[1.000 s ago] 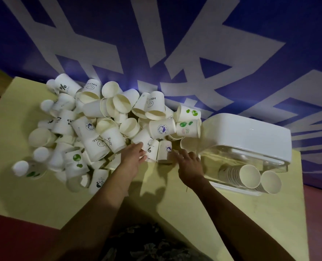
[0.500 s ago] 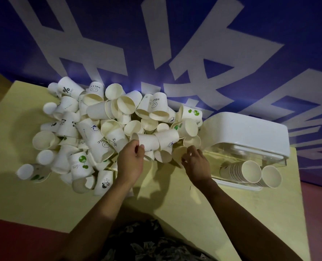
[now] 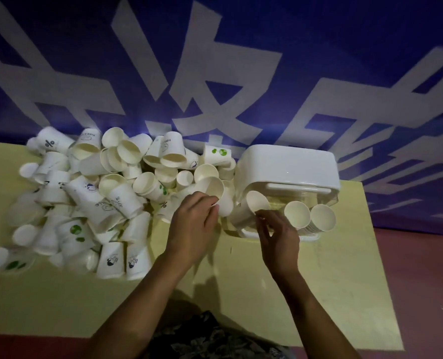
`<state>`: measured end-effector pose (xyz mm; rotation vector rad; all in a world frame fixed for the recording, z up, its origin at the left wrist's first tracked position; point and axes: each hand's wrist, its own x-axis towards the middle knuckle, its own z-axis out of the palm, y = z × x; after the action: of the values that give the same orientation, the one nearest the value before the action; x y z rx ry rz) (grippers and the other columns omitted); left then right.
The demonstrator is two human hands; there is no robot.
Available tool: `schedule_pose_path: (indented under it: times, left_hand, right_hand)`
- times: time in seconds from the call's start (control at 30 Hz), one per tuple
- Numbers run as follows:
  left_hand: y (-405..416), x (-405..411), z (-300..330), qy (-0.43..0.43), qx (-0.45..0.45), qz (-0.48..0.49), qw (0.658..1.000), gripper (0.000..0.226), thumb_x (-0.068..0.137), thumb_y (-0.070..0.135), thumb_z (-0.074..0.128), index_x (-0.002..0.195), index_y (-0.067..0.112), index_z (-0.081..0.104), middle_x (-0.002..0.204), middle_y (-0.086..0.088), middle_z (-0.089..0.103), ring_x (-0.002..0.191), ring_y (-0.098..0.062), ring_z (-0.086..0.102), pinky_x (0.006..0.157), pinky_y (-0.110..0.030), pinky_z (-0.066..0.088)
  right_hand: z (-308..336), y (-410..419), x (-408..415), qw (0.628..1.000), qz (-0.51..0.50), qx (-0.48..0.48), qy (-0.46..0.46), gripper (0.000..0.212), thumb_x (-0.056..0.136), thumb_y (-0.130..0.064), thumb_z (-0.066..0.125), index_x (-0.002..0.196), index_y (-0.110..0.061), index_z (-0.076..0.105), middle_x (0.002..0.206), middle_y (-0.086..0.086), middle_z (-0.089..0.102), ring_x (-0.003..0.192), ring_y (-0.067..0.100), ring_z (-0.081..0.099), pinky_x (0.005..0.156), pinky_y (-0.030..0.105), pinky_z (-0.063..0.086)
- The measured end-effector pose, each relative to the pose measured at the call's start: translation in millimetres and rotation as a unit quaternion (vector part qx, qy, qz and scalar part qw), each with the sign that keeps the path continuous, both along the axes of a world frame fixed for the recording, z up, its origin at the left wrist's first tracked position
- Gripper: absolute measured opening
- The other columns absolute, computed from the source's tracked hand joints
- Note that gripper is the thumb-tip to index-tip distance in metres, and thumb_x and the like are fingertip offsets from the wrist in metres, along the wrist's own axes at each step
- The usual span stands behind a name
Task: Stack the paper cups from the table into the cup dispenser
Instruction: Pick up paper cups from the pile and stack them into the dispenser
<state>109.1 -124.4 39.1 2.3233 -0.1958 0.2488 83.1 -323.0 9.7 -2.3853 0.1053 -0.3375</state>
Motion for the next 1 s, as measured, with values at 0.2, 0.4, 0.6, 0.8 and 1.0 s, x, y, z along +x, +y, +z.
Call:
schedule_pose_path:
  times: [0.2,0.4,0.6,0.8,1.0]
  left_hand:
    - [-70.9,-7.6,12.3,0.008,0.013,-0.064,0.998,0.023,0.097,0.017,0.051,0.110,0.009,0.068,0.104,0.001,0.064,0.095,-0.014,0.057,0.085,-0.017,0.039]
    - [-137.1,-8.6,13.8,0.005,0.014,-0.108,0.994,0.022,0.093,0.018,0.057,0.111,0.013,0.070,0.103,0.002,0.068,0.096,-0.013,0.058,0.084,-0.025,0.047]
    - [-181.2,-7.2,5.7,0.016,0.082,-0.127,0.988,0.020,0.093,0.011,0.055,0.106,0.014,0.070,0.098,0.000,0.067,0.093,-0.019,0.055,0.082,-0.028,0.045]
    - [-210.3,-3.4,-10.6,0.096,0.144,-0.121,0.977,0.023,0.096,0.017,0.047,0.103,0.015,0.069,0.099,-0.001,0.064,0.098,-0.020,0.051,0.082,-0.036,0.047]
    - [-226.7,6.5,-37.7,0.141,0.252,-0.120,0.950,0.020,0.087,0.005,0.052,0.089,0.017,0.069,0.090,-0.002,0.064,0.091,-0.022,0.055,0.076,-0.030,0.046]
  right_hand:
    - [25.7,-72.9,-14.8,0.998,-0.047,-0.009,-0.049,0.012,0.087,-0.008,0.070,0.097,-0.015,0.072,0.091,-0.009,0.066,0.074,0.007,0.058,0.061,0.019,0.046]
    - [24.5,-138.4,-25.0,0.996,-0.073,-0.034,-0.046,0.010,0.089,-0.012,0.068,0.097,-0.018,0.070,0.096,-0.008,0.070,0.081,0.009,0.061,0.068,0.017,0.045]
    - [21.4,-182.6,-24.5,0.993,-0.055,-0.092,-0.051,0.012,0.089,-0.015,0.068,0.100,-0.017,0.072,0.100,-0.003,0.071,0.087,0.018,0.064,0.064,0.027,0.051]
    - [-0.9,-203.3,-13.7,0.988,0.009,-0.153,0.028,0.006,0.086,-0.011,0.070,0.085,-0.018,0.070,0.085,-0.001,0.067,0.077,0.023,0.060,0.053,0.031,0.050]
    - [-26.5,-210.4,-1.3,0.970,0.065,-0.219,0.086,0.015,0.081,-0.011,0.069,0.071,-0.021,0.064,0.071,-0.004,0.060,0.065,0.026,0.054,0.050,0.026,0.032]
